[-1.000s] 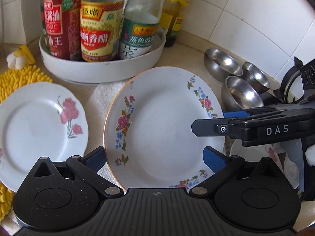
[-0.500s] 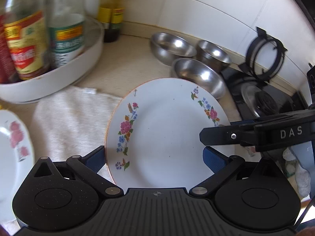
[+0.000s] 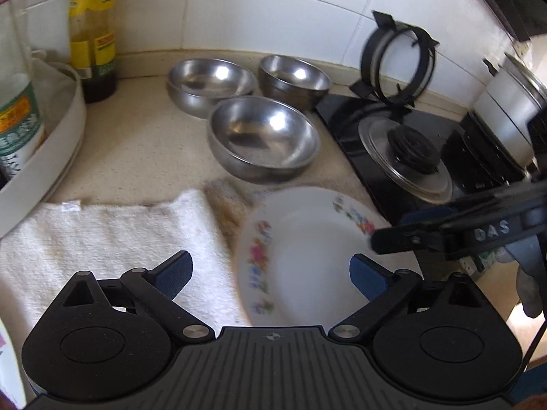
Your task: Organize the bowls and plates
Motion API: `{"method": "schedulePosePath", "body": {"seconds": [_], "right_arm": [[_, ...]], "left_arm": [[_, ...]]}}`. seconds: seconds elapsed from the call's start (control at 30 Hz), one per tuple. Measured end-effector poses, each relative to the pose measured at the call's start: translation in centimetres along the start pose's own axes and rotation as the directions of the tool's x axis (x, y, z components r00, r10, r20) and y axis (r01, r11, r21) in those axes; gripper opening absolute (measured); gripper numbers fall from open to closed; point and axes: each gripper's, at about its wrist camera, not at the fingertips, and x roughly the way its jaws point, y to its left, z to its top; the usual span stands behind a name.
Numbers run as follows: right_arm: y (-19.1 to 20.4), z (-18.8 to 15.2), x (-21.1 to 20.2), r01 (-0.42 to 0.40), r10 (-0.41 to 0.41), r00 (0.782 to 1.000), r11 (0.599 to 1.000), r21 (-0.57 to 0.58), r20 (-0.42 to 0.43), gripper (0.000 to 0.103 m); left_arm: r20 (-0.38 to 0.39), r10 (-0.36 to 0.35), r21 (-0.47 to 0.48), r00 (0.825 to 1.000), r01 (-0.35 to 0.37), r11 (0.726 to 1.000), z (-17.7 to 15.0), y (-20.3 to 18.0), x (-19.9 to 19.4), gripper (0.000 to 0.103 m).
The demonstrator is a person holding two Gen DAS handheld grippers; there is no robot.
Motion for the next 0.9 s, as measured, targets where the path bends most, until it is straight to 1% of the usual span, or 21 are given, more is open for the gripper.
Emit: {"method": "schedulePosePath", "body": {"seconds": [0.13,0.27,0.33,0.4,0.47,0.57,0.67,0.8,0.9], "right_arm": [[-0.7,0.2,-1.2,0.060,-0.059,0.998,0.998,-0.017,0.028,0.076],[-1.0,1.7,-1.5,0.051,-0.052,0.994,0.999,0.015,0.091,0.076],[-0.7,2.7,-1.4,0.044,-0.045,0.992,0.999,0.017,0.118,0.076],[-0.1,3.3,-1.2,0.015,-0.016,0.991,1.000,0.009,0.131,0.076],[1.2,3.7,-0.9,-0.054,0.056,0.989,0.998,-0.022,0.140,0.076],[4.1,3.9,0.6,-0.146,0.156,0.983,0.984,-0.100,0.097,0.076],[8.1,4.3,2.7,-0.214,0.222,0.975,0.959,-0.188,0.024,0.076],[13.8,4.4,4.7,-0.319,0.320,0.946,0.903,-0.287,-0.047,0.076],[17.6,4.4,6.3,-0.372,0.364,0.927,0.862,-0.344,-0.090,0.076]], "left_arm": [[0.027,0.026,-0.057,0.999,-0.024,0.998,0.2,1.4,-0.8,0.102],[0.055,0.053,-0.062,0.997,-0.050,0.997,1.2,1.7,-0.9,0.102],[0.068,0.082,-0.066,0.994,-0.078,0.995,1.9,2.0,-1.1,0.102],[0.072,0.103,-0.086,0.992,-0.097,0.992,2.0,2.3,-1.5,0.102],[0.077,0.118,-0.114,0.990,-0.109,0.987,1.4,2.8,-2.1,0.101],[0.078,0.167,-0.157,0.983,-0.153,0.976,0.2,3.9,-3.5,0.102],[0.080,0.237,-0.239,0.968,-0.212,0.947,-1.1,6.0,-5.3,0.102],[0.072,0.349,-0.355,0.934,-0.303,0.884,-3.3,9.3,-8.1,0.102],[0.053,0.429,-0.417,0.902,-0.370,0.830,-5.3,11.4,-10.4,0.102]]}}
